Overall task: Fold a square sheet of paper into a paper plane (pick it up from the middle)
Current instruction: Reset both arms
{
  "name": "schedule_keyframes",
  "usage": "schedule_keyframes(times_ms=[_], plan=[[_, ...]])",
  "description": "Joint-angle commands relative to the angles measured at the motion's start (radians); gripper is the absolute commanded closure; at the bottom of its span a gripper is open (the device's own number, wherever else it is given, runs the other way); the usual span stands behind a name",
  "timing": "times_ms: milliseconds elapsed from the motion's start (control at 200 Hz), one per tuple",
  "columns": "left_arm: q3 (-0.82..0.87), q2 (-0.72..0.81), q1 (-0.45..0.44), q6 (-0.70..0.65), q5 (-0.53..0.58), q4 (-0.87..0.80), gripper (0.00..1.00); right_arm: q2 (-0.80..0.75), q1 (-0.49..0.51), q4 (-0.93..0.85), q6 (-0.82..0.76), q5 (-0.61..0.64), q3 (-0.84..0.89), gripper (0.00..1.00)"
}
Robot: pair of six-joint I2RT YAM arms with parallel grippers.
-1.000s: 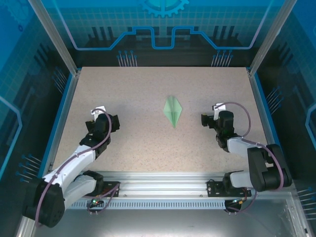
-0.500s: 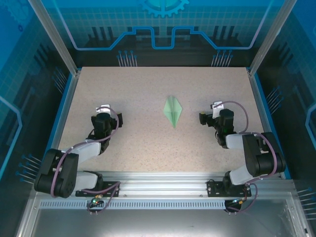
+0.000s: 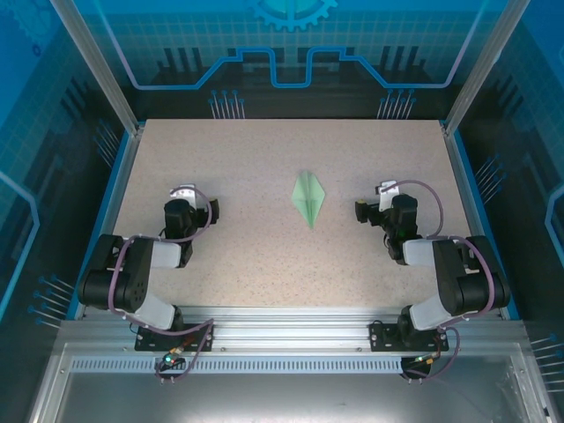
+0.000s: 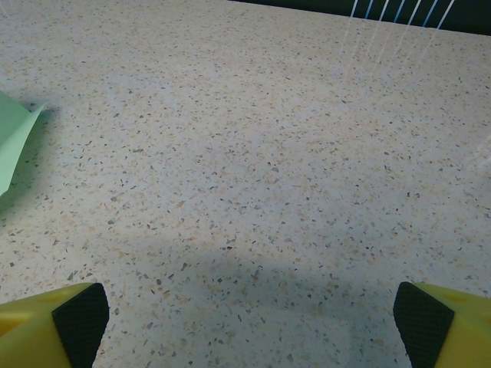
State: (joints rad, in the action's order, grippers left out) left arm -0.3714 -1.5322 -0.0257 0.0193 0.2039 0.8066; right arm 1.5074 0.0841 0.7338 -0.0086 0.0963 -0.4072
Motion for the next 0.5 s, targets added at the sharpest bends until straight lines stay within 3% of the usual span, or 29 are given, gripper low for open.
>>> schedule_keyframes(times_ms=[0,495], plan=[[-0.017,0.010,0.007,0.016,-0.007,0.043,0.02,-0.004,-0.017,0.030,-0.001,-0.010,-0.018,0.01],[-0.027,0.009,0.008,0.007,-0.035,0.026,0.02,-0.004,-0.017,0.030,0.000,-0.009,-0.018,0.01]])
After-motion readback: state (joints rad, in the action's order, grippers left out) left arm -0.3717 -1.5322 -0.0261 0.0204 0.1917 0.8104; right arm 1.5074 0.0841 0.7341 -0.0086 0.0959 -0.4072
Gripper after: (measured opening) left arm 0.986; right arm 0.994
